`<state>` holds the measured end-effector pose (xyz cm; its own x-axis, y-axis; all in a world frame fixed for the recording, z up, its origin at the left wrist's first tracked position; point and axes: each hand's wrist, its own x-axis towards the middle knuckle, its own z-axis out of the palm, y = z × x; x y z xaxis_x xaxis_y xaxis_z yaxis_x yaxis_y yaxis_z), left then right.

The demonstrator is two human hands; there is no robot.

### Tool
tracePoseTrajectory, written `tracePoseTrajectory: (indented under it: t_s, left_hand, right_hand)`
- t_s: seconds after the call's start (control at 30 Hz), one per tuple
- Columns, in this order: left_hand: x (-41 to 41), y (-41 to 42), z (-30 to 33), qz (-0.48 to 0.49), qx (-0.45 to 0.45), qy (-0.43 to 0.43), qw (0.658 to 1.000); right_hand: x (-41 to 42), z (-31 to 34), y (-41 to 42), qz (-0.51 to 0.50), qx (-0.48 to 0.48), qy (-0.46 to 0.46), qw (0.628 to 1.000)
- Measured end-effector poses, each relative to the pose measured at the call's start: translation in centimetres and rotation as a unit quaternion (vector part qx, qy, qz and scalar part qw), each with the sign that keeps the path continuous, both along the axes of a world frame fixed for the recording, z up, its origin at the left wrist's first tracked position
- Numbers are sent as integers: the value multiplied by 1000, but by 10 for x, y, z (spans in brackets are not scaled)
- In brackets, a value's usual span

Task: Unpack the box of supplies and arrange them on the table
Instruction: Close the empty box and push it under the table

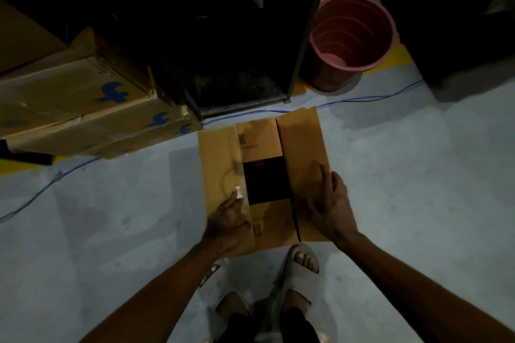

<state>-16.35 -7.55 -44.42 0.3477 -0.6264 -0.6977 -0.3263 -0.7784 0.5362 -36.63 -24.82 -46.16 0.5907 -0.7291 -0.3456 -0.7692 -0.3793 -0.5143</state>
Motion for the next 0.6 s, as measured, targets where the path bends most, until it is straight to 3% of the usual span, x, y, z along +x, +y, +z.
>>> tracePoseTrajectory:
  t_s: [0.13, 0.3, 0.47, 0.6]
  left_hand:
    - [3, 1, 0, -53, 12, -9, 998]
    - [8, 8, -10, -80, 6, -28, 996]
    - [-3, 13, -17, -84, 6, -104, 991]
    - [-8, 23, -32, -35, 34, -144, 988]
  right_hand:
    - [18, 21, 20, -46, -3, -65, 997]
    - [35, 30, 48, 38, 44, -93, 994]
    - [37, -1, 66, 146, 56, 27, 987]
    - [39, -20, 68, 147, 108, 113, 977]
